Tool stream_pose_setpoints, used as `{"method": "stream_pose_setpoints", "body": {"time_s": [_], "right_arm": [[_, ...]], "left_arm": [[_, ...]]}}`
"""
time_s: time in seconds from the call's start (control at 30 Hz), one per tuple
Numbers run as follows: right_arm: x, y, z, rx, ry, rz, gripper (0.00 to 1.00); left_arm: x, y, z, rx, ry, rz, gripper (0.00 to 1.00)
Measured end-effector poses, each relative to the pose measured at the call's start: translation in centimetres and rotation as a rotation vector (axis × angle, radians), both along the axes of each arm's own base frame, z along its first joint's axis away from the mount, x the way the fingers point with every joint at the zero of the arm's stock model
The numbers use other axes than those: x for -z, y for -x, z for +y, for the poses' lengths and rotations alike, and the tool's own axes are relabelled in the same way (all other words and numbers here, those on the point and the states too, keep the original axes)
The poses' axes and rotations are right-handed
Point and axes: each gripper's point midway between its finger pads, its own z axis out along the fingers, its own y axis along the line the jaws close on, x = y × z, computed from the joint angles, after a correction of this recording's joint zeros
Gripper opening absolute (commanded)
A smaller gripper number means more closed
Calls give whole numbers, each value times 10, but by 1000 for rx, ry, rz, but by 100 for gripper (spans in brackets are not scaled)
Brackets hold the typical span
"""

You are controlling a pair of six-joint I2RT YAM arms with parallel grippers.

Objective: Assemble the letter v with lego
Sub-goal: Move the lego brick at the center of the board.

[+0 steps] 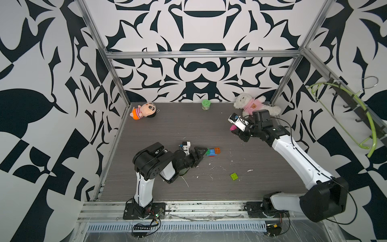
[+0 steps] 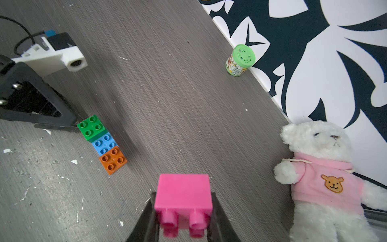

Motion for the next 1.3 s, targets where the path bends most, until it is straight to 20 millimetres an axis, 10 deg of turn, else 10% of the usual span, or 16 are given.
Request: {"method": "stream_pose_setpoints", "body": {"time_s": [0.63, 1.3], "right_arm": [[1, 1, -1, 18, -14, -6, 0], [10, 3, -4, 28, -9, 10, 0]], "left_arm": [[13, -8, -16, -104, 31, 87, 59], [13, -15, -29, -139, 53, 83, 61]]}}
